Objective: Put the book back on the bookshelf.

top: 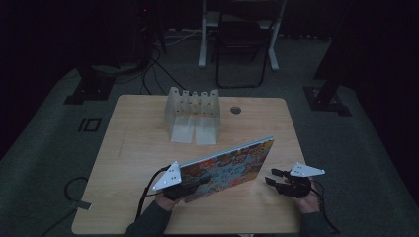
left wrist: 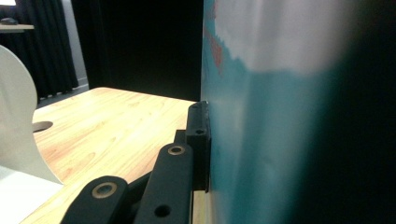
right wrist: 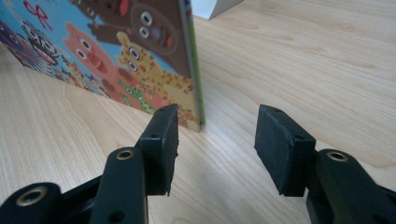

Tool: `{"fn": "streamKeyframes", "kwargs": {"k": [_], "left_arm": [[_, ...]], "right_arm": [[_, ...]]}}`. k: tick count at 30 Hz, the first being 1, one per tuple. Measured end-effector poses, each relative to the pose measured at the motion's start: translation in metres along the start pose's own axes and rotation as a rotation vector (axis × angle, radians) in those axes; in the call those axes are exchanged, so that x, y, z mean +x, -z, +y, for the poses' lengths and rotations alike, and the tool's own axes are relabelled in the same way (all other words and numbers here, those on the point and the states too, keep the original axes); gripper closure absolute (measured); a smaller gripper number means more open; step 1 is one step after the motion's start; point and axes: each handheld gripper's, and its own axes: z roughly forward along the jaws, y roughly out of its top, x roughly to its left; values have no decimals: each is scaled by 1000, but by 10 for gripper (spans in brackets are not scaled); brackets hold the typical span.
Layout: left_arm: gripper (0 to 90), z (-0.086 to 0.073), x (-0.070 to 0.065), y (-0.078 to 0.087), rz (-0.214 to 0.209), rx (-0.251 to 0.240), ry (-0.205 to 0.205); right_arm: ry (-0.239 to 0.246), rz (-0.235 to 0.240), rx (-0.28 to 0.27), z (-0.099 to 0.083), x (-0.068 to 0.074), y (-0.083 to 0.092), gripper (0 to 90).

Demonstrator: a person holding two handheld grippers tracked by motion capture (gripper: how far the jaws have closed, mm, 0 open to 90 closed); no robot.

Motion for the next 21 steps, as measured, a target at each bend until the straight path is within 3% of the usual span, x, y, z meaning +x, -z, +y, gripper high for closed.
{"fn": "streamKeyframes", "kwargs": {"k": [9, 21], "left_arm": [[809, 0, 3, 0, 16, 0, 42], [811, 2, 2, 0, 26, 4, 45]], "right_arm": [[-8, -9, 16, -4, -1, -1, 489], [-12, -20, 37, -8, -3, -3, 479]]}}
